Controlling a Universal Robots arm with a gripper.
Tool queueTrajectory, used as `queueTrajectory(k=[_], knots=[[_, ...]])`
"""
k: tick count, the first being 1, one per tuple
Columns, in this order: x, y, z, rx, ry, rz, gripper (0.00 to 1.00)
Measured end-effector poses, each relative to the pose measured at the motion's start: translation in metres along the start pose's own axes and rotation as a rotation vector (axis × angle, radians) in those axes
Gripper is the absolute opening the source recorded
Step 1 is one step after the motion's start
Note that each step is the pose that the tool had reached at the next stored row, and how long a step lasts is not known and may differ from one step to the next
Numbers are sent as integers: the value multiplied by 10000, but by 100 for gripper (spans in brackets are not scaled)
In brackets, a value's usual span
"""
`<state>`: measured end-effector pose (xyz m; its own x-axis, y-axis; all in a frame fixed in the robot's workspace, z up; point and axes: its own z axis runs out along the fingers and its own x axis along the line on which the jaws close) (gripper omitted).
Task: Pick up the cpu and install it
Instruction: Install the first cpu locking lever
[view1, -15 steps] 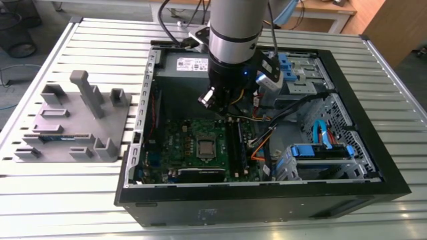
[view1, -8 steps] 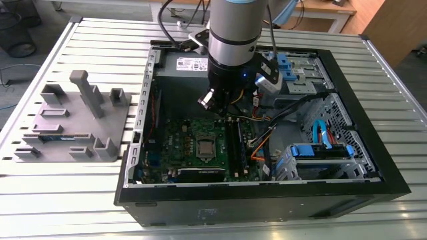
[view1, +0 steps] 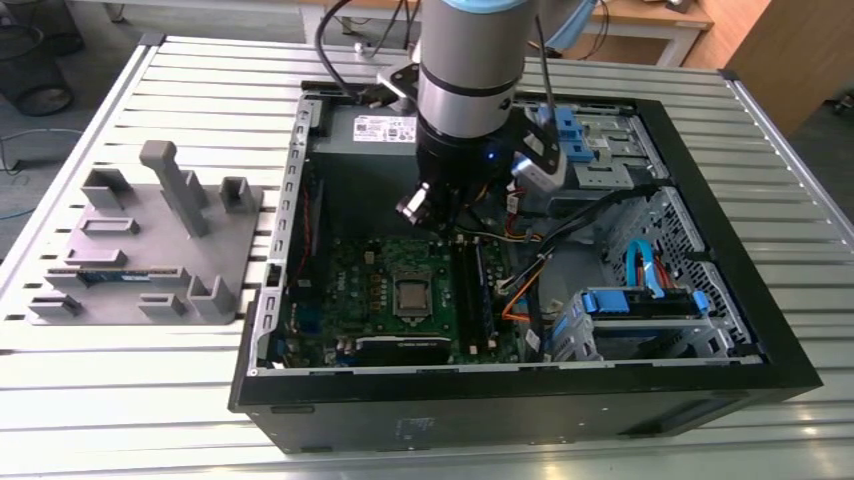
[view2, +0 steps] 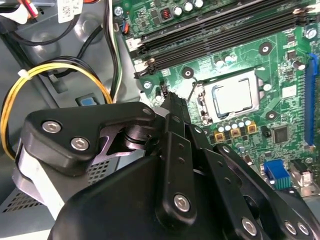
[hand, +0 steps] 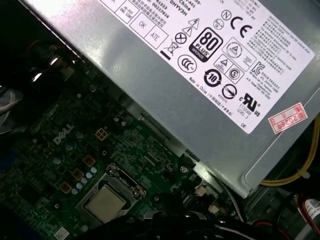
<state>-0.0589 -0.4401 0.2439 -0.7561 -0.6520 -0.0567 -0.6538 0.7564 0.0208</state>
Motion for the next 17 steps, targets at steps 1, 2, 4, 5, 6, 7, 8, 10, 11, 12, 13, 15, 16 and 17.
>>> queueTrajectory(k=[1,2,4,5,6,7,8,10,11,12,13,15,16,17], knots=[[9,-10,0,0,0,-2,11],[18,-21,-1,1,1,-5,11],[37,-43,-2,1,1,-9,11],[47,-54,-3,2,2,-11,11],[57,-65,-4,3,3,-12,11],[67,-77,-5,3,4,-14,11],[77,-89,-5,4,4,-16,11],[95,-109,-7,6,7,-19,11],[103,-119,-7,9,8,-20,11],[112,-130,-8,18,16,-21,11],[122,-140,-9,26,24,-21,11],[140,-161,-10,46,41,-22,11],[148,-171,-11,56,50,-23,11],[157,-181,-12,66,58,-24,11]])
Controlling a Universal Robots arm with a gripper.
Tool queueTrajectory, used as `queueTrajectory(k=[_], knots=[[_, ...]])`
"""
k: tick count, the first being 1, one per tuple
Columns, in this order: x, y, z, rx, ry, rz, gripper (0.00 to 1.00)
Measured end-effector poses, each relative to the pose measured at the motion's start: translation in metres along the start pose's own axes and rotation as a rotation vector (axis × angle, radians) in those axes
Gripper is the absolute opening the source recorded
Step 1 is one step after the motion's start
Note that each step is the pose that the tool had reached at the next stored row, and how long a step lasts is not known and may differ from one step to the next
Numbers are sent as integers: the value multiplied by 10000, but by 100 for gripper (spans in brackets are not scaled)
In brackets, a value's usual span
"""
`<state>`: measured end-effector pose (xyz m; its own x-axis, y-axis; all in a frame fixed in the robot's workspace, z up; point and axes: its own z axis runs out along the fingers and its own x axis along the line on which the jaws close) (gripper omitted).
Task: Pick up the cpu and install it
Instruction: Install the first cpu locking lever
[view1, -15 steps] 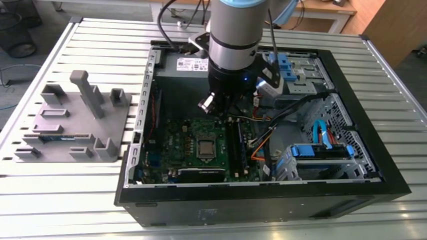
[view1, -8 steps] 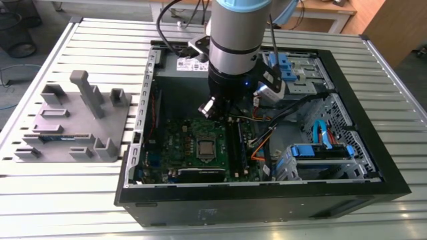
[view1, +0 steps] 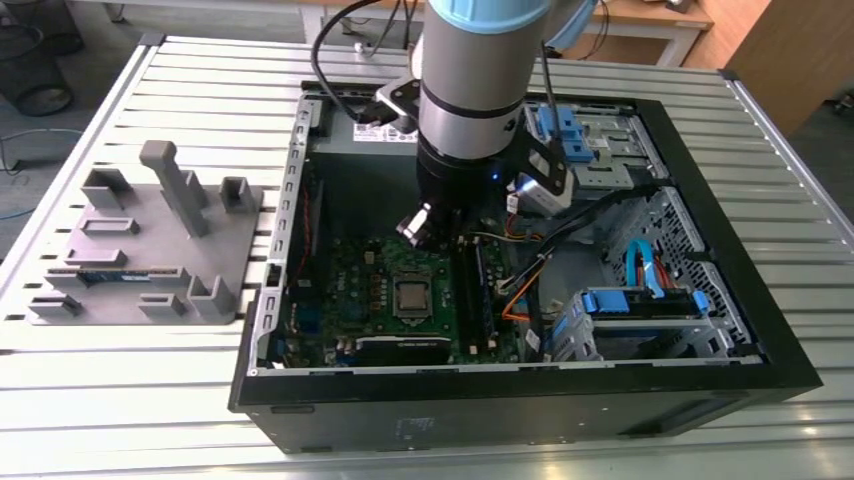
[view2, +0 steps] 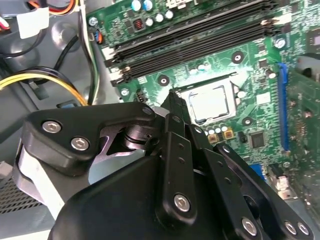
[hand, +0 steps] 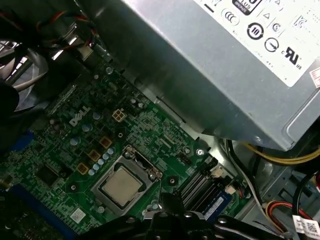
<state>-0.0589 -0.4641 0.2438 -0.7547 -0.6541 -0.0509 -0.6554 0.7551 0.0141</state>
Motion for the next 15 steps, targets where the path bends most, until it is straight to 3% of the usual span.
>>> queueTrajectory(k=[4,9,15], knots=[[17,-36,-2,44,40,-1,11],[-13,-88,-1,66,60,-3,11],[2,-77,5,66,58,-3,11]])
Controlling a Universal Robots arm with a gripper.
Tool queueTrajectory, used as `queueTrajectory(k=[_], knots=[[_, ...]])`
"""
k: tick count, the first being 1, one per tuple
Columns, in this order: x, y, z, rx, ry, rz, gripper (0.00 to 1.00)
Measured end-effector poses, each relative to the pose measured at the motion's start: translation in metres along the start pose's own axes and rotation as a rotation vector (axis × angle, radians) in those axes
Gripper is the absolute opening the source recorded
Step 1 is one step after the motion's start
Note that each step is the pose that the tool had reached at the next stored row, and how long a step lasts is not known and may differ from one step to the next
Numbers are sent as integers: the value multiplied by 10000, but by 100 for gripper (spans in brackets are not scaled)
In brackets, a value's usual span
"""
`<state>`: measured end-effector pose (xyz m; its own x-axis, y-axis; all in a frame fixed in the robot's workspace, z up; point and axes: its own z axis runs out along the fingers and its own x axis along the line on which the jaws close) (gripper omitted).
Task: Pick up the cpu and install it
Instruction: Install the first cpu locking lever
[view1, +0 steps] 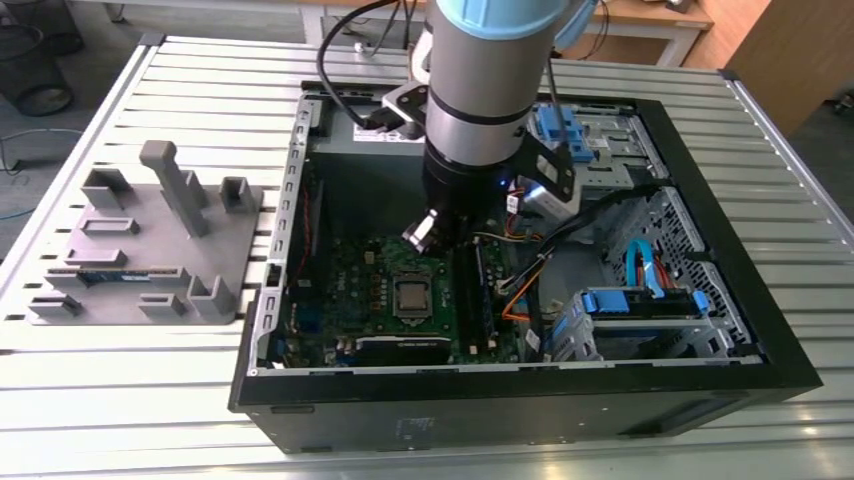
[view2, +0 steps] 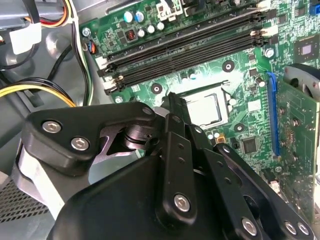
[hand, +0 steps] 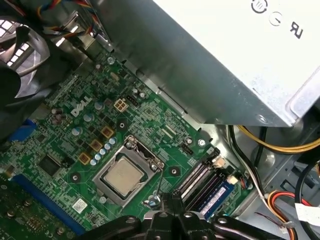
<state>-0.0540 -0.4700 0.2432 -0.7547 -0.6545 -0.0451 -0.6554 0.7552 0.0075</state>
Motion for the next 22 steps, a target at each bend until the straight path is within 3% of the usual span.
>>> queueTrajectory(k=[22], knots=[[66,71,58,45,37,35,11]])
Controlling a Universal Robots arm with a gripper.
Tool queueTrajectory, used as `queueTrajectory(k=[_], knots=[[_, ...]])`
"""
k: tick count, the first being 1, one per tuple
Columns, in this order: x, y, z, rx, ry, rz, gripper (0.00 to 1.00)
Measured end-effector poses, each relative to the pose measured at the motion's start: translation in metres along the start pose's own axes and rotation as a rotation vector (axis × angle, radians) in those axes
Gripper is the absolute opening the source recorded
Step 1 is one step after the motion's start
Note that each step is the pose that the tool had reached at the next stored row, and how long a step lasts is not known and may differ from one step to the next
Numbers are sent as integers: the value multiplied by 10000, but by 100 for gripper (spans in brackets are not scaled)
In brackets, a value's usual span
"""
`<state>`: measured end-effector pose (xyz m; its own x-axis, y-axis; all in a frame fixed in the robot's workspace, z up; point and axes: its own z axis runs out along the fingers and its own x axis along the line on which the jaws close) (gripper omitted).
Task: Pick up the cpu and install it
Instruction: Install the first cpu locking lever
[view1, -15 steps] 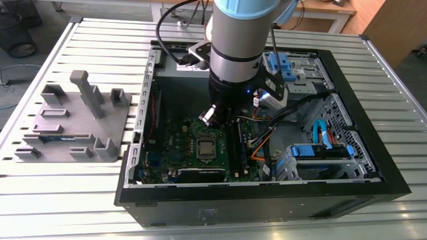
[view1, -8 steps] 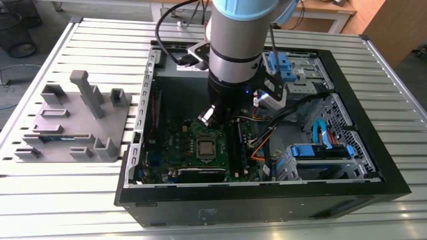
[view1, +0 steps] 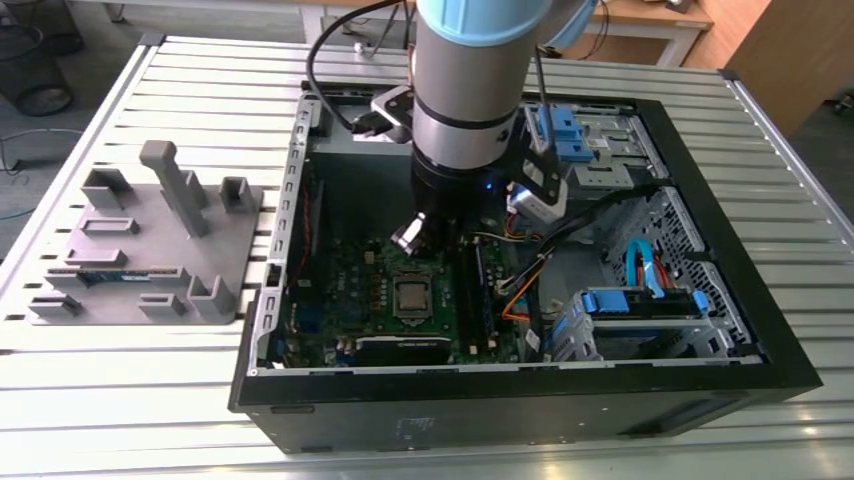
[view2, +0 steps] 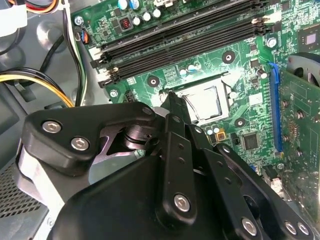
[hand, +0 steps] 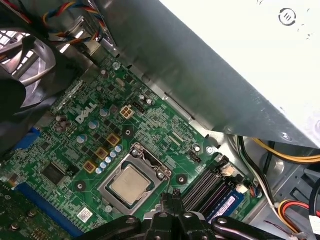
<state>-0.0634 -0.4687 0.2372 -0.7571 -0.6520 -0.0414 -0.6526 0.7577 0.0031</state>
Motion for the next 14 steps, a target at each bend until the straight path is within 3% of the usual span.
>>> queueTrajectory(k=[7,14], knots=[[7,-5,39,75,47,437,11],[27,8,71,145,101,473,11]])
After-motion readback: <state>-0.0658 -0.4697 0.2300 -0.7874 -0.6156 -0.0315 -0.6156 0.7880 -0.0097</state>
